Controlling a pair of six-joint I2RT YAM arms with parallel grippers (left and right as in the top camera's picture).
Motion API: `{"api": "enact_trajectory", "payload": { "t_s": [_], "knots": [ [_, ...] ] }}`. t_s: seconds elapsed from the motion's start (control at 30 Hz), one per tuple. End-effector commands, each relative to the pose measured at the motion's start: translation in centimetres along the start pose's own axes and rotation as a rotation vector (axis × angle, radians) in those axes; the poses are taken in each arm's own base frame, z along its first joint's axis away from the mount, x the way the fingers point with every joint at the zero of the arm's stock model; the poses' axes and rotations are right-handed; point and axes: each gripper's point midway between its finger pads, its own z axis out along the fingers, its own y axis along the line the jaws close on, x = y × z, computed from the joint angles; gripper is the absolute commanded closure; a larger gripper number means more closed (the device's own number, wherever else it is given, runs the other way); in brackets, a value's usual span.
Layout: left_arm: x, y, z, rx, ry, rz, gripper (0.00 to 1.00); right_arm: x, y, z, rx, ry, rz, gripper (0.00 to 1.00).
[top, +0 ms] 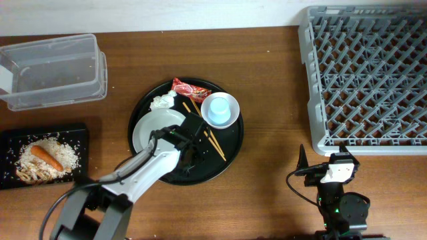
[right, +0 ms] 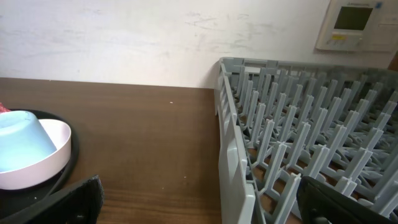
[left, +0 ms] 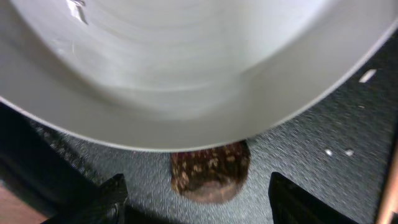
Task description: Sort waste into correct bins and load items into the dishwasher rack
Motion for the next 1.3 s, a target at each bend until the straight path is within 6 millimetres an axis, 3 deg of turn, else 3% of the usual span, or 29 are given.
{"api": "enact_trajectory", "payload": {
  "t_s": [0.0, 0.4, 0.6, 0.8, 1.27],
  "knots": [
    [0.3, 0.2, 1.1, -0.025, 0.009, -0.007, 0.28, 0.3, 0.0, 0.0, 0.002, 0.005, 0.007, 0.02],
    [0.3, -0.2, 3.6, -0.053, 0.003, 0.020, 0.29, 0.3, 0.0, 0.0, 0.002, 0.006, 0.007, 0.02],
    [-0.2, -0.1, 3.6, -0.063, -0.018, 0.064, 0.35, 0.3, 0.0, 0.0, 0.002, 0.005, 0.007, 0.02],
    [-0.7, -0.2, 3.4, -0.070, -0.042, 0.105, 0.50, 0.3, 0.0, 0.0, 0.002, 0.005, 0.007, 0.02],
    [-1.3, -0.8, 1.3, -0.094, -0.024, 0.138, 0.56, 0.3, 0.0, 0.0, 0.002, 0.005, 0.007, 0.02]
  ]
}}
